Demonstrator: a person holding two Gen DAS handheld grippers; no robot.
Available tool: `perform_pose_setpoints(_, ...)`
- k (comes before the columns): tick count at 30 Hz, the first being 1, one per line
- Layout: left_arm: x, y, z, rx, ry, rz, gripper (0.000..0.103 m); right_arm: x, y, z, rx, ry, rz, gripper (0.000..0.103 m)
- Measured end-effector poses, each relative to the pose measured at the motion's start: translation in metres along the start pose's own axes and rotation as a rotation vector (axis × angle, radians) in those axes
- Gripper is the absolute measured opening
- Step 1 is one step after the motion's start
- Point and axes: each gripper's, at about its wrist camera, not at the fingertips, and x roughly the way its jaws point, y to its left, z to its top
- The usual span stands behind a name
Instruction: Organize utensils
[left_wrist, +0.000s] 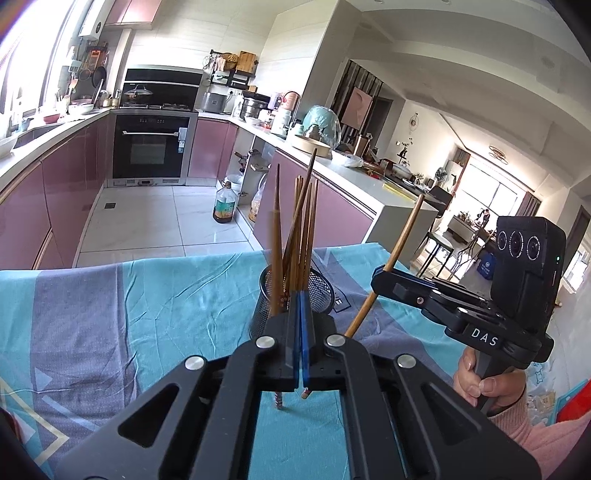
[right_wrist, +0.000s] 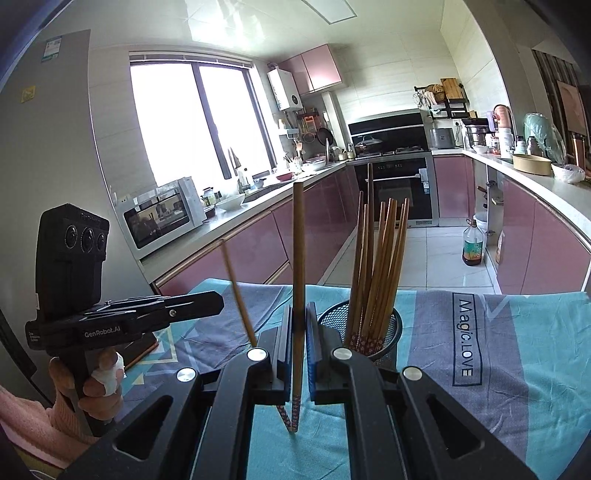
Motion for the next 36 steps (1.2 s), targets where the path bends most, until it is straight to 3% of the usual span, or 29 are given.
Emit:
perform_pose_setpoints(12, 0.004, 0.013, -0.008, -0.013, 0.034, 0.034, 0.001, 0.005, -0.001, -0.003, 0.008, 0.019, 0.001, 0.005)
perform_pose_setpoints(20, 0.044, 0.034, -0.038, -0.011, 0.16, 0.171, 0.021, 0.012, -0.005, -0.01, 0.026, 0.046, 0.004, 0.005)
perform_pose_setpoints(21, 0.051, 0.035, -0.041, -0.016, 0.178, 0.174, 0.028, 0.012, -0.005, -0.011, 0.027, 0.049, 0.005, 0.005)
perform_pose_setpoints(25, 0.08, 0.042, -0.054, -0.021, 0.249, 0.206, 0.033, 0.012, -0.006, -0.013, 0.033, 0.057, 0.003, 0.005)
perform_pose_setpoints(36, 0.13, 0.043, -0.08, 0.029, 0.358, 0.312, 0.034, 0.015, -0.013, -0.02, 0.051, 0.071, 0.013, 0.005)
